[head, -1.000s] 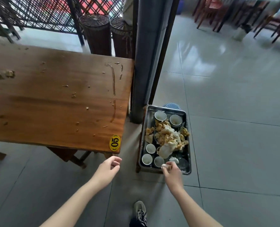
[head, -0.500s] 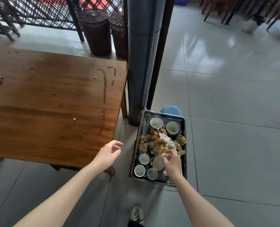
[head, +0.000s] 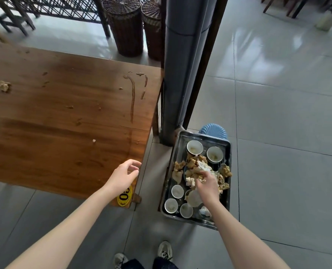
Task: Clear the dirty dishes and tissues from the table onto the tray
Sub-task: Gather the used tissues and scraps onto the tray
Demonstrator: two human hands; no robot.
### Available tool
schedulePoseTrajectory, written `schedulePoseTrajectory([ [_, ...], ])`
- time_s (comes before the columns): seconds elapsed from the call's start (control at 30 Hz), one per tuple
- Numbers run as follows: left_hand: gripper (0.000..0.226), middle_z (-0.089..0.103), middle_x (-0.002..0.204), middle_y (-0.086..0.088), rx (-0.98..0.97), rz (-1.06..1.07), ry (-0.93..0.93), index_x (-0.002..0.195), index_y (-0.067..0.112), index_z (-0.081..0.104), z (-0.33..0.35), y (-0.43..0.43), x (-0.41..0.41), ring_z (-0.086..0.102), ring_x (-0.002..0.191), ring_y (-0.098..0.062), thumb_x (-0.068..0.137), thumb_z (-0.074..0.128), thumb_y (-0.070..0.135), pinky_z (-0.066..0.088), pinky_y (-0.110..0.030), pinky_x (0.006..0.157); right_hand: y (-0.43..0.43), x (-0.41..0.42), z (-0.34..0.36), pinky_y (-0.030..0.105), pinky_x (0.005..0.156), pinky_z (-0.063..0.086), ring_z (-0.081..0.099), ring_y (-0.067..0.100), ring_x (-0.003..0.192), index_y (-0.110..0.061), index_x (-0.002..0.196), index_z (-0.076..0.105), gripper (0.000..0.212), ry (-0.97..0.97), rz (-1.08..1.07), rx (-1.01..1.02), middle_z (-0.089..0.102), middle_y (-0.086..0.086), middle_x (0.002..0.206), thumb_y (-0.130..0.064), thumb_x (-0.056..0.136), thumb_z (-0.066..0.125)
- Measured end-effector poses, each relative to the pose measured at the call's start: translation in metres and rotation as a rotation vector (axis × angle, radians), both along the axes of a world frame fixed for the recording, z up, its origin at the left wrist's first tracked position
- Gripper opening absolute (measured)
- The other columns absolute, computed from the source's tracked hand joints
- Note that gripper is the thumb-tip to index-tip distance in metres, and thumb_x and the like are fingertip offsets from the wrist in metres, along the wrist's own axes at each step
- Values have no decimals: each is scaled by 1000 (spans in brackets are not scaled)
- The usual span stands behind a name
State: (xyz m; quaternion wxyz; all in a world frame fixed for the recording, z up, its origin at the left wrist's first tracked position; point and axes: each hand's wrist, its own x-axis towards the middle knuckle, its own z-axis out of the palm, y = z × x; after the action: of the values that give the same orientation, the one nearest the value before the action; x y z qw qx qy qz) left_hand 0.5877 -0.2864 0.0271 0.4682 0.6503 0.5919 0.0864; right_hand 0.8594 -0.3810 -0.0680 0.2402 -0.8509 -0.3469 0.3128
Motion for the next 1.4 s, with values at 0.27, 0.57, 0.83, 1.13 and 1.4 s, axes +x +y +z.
schedulePoseTrajectory([
  [0.27,23,59,112,4,104,7,0,118,23,56,11,15,-47,57,99,-10,97,51,16,42,-12,73,12,-33,24,30,84,49,58,17,103,-18,113,62,26,-99,13,-1,61,1,114,-11,88,60],
  [0.57,26,57,113,5,158,3,-47,121,23,55,25,49,-167,56,94,-8,96,52,15,39,-7,63,65,-150,71,36,91,47,60,26,103,-9,111,63,27,-117,21,166,64,12,109,-2,86,56],
  [0.83,25,58,110,7,192,12,-101,120,23,56,42,82,-286,57,94,-6,97,52,16,42,-4,61,110,-271,98,34,79,52,61,21,87,-11,112,62,26,-138,21,287,65,10,105,-3,89,55],
  [1.13,27,57,115,4,238,139,-89,123,20,55,45,111,-390,56,99,-11,97,52,15,43,-7,63,160,-364,94,36,82,54,59,19,94,-15,114,60,27,-150,131,267,62,5,109,-4,90,56],
  [1.4,28,58,120,0,233,222,-60,123,19,55,33,137,-434,55,101,-10,96,53,15,42,-8,68,200,-396,78,37,82,55,61,23,100,-13,113,61,27,-153,193,198,63,7,111,-3,89,57],
])
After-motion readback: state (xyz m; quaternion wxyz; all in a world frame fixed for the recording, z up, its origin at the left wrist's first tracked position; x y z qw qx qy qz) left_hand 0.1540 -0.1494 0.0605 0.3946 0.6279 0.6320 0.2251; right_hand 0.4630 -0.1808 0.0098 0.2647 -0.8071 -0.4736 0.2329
